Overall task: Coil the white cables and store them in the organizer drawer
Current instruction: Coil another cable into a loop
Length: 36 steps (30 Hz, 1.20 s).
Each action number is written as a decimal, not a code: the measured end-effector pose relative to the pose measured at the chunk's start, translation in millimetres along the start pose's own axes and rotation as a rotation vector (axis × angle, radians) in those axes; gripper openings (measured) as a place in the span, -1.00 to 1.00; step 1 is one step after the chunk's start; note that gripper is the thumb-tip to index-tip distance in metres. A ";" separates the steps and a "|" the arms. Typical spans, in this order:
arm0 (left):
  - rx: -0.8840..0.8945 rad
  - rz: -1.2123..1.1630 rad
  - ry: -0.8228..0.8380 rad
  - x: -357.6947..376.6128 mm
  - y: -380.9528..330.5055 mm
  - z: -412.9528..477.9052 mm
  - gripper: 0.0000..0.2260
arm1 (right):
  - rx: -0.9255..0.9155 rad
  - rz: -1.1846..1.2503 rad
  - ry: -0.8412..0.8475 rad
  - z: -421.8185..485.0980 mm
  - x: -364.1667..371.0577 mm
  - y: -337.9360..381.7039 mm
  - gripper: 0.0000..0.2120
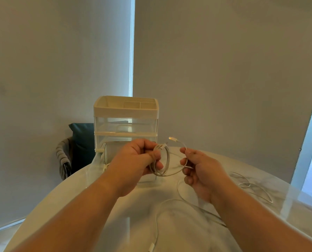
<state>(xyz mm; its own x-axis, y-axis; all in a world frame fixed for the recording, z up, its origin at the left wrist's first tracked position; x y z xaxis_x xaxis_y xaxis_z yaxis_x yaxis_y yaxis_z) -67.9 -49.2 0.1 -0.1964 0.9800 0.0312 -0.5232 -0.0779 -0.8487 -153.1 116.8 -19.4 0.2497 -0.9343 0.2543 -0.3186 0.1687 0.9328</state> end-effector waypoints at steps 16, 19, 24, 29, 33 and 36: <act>0.046 0.570 0.226 16.9 20.7 -7.3 -0.97 | -0.430 -0.714 0.023 -41.5 17.8 12.5 -0.71; 0.086 0.564 0.229 21.6 21.8 -8.6 -0.86 | -0.478 -0.824 -0.035 -41.2 22.3 9.3 -0.94; 0.138 0.605 0.150 21.8 23.8 -9.0 -0.83 | -0.492 -0.795 -0.096 -35.7 18.8 9.0 -0.81; 0.189 0.588 0.076 21.0 25.3 -7.7 -0.90 | -0.523 -0.935 -0.128 -35.2 17.6 9.2 -0.87; 0.231 0.632 0.096 21.8 24.8 -7.5 -0.96 | -0.438 -0.937 -0.138 -29.7 15.1 8.1 -0.80; 0.243 0.731 0.185 21.3 24.5 -7.7 -0.95 | -0.241 -0.510 -0.111 -24.6 12.2 10.8 -0.80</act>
<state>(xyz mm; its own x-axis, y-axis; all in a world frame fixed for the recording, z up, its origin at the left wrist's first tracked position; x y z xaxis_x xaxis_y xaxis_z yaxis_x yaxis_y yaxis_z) -78.5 -28.9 -24.1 -0.4303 0.6779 -0.5961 -0.4856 -0.7305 -0.4802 -131.0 115.0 0.1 0.2150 -0.9414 -0.2598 0.0378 -0.2578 0.9655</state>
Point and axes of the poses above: each hand's wrist, its own z-axis towards the middle knuckle, its own x-axis out of the palm, y = z × x, the point moved 2 cm from there along z, towards the middle knuckle, and after that the axes turned 15 degrees about x, right-handed, at the moved point
